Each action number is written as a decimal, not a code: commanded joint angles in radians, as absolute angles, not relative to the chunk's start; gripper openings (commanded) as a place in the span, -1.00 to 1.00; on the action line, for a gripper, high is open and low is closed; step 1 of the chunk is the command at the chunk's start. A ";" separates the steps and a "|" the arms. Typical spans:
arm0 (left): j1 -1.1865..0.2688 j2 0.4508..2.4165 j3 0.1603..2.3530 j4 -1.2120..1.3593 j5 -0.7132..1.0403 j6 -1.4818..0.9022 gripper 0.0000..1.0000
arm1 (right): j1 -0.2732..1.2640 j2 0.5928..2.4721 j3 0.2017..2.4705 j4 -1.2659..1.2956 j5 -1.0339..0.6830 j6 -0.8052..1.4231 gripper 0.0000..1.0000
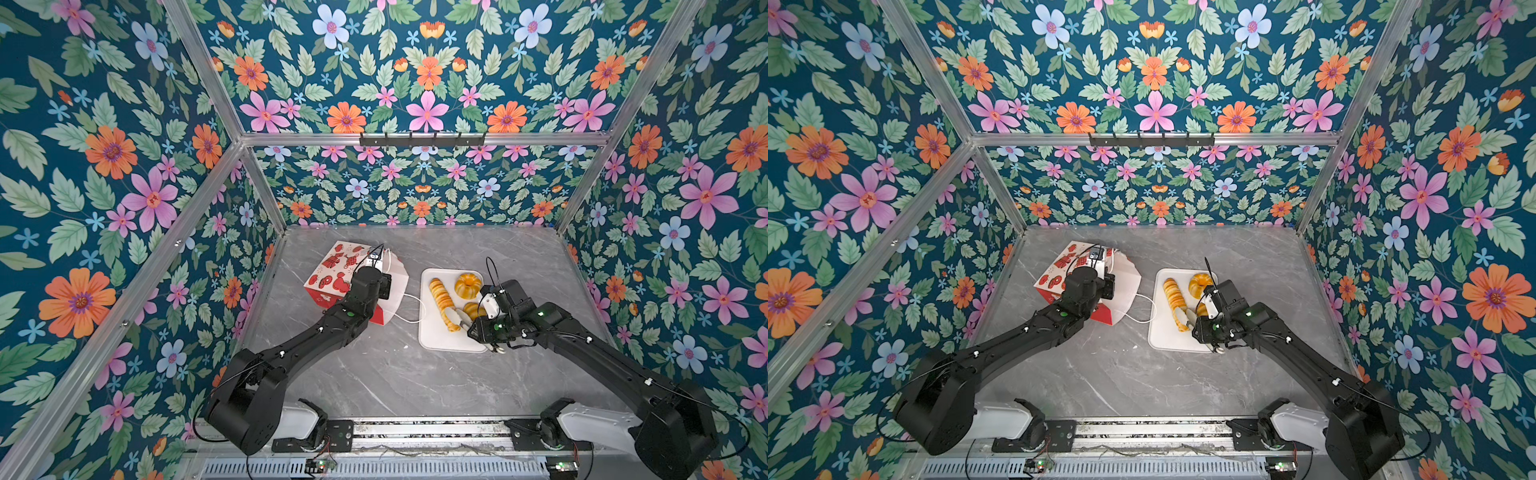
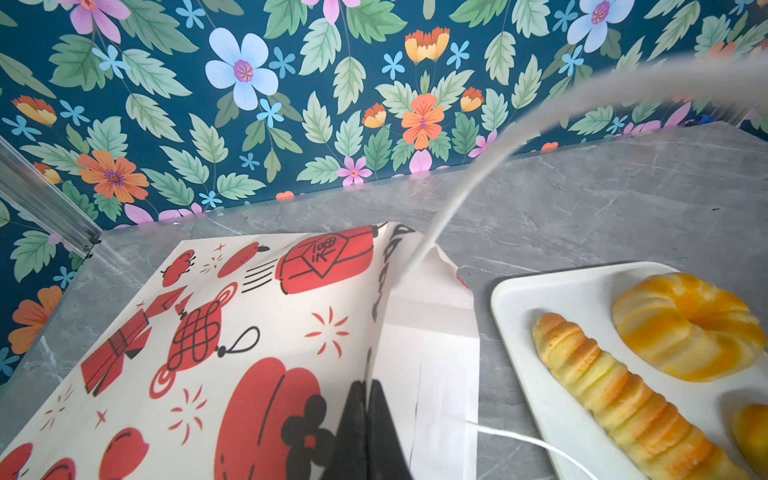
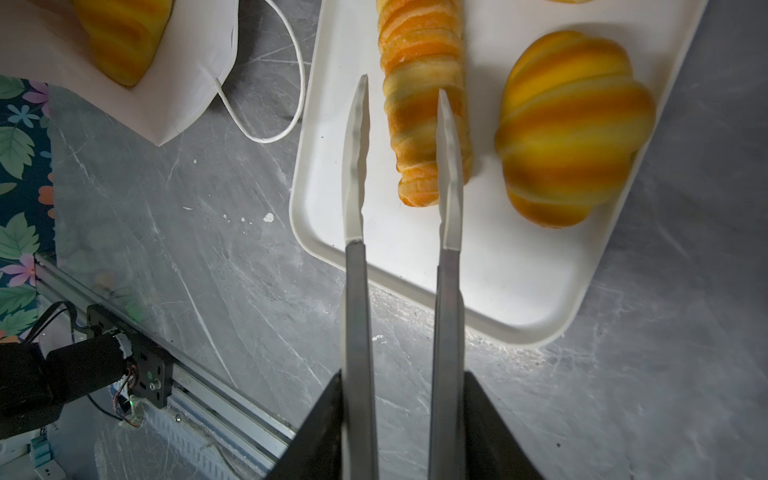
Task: Take the fake bread out of the paper bag
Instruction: 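Move the open tongs with the right gripper back into the bag opening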
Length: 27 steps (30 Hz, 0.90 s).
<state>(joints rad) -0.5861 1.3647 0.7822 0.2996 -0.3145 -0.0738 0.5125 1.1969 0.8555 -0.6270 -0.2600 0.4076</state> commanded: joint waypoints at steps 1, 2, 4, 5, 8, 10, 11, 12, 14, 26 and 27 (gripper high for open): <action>-0.583 1.368 0.781 0.329 -0.319 -0.083 -1.00 | 0.513 1.196 0.877 -0.574 -0.229 0.397 -0.17; -0.585 1.368 0.782 0.329 -0.320 -0.083 -1.00 | 0.513 1.193 0.887 -0.576 -0.214 0.391 -0.17; -0.583 1.367 0.780 0.328 -0.322 -0.083 -1.00 | 0.512 1.189 0.902 -0.573 -0.213 0.384 -0.18; -0.583 1.367 0.779 0.328 -0.324 -0.082 -1.00 | 0.513 1.191 0.909 -0.567 -0.224 0.383 -0.18; -0.583 1.368 0.779 0.330 -0.327 -0.082 -1.00 | 0.512 1.214 0.910 -0.509 -0.287 0.392 -0.19; -0.583 1.371 0.780 0.333 -0.325 -0.082 -1.00 | 0.514 1.250 0.904 -0.453 -0.333 0.402 -0.20; -0.583 1.373 0.780 0.334 -0.324 -0.083 -1.00 | 0.513 1.269 0.904 -0.434 -0.346 0.403 -0.20; -0.583 1.375 0.782 0.333 -0.326 -0.083 -1.00 | 0.512 1.299 0.900 -0.408 -0.367 0.404 -0.21; -0.583 1.374 0.782 0.333 -0.325 -0.083 -1.00 | 0.511 1.354 0.888 -0.363 -0.375 0.404 -0.22; -0.577 1.359 0.778 0.317 -0.336 -0.074 -1.00 | 0.470 1.436 0.917 -0.352 -0.301 0.356 -0.26; -0.577 1.360 0.777 0.318 -0.335 -0.074 -1.00 | 0.463 1.439 0.920 -0.352 -0.306 0.352 -0.26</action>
<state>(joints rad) -0.5789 1.3624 0.7780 0.3096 -0.3206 -0.0746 0.4736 1.4357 0.9104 -0.3706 -0.3271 0.3786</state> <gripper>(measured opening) 0.050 0.372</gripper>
